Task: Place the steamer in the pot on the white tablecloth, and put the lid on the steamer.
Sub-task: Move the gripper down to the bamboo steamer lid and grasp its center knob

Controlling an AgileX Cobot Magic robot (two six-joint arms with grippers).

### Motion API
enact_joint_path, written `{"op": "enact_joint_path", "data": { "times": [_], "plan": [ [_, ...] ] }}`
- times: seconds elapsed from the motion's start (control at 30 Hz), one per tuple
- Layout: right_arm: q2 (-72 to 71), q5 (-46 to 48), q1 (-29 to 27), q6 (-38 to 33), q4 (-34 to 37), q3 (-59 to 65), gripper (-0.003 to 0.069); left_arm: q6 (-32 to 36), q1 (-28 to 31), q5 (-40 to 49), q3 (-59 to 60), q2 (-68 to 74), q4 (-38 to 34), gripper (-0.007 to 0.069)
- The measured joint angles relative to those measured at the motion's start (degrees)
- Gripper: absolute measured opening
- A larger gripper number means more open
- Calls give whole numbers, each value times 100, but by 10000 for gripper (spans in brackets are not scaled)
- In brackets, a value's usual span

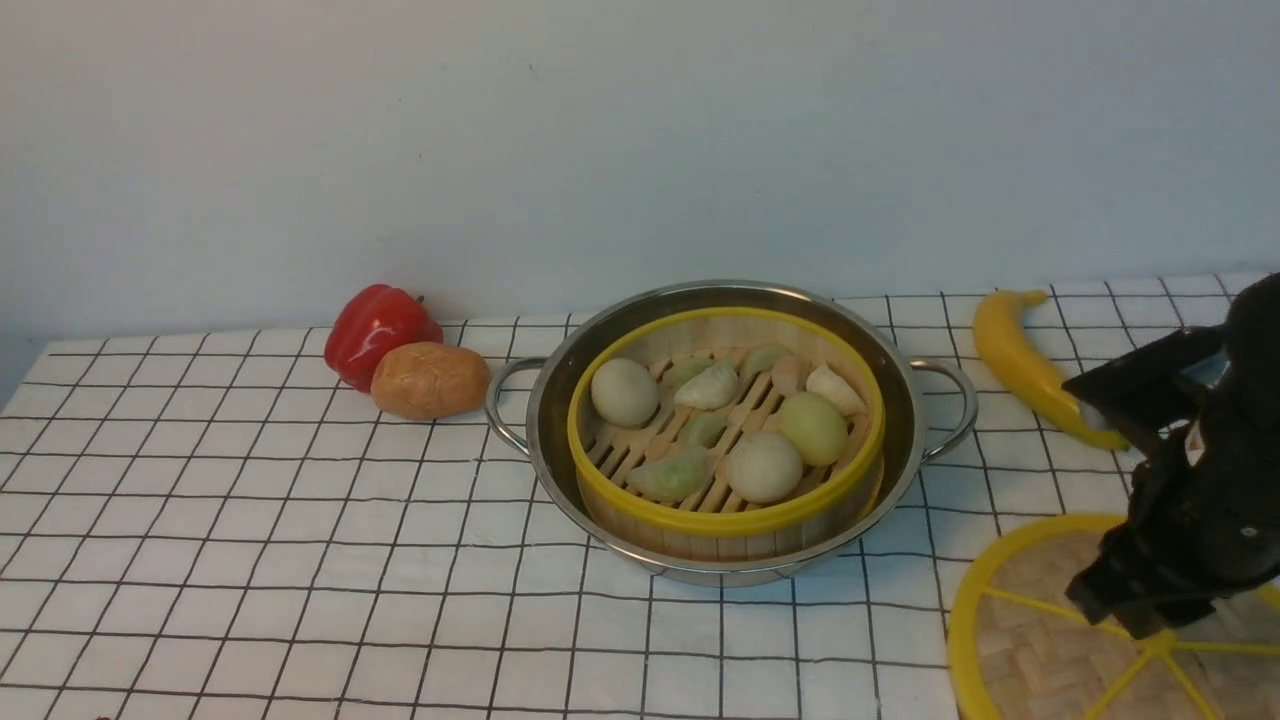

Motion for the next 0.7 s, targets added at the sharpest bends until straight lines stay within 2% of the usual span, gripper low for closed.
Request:
{"op": "enact_joint_path", "data": {
  "times": [0.17,0.47,0.7],
  "plan": [
    [0,5,-278,69,-217,0,242,0,0,0,0,0,0,474],
    [0,-1,-468,-466,601,0,242,0,0,0,0,0,0,474],
    [167,105,-468,-474,618,0,242,0,0,0,0,0,0,474]
  ]
}}
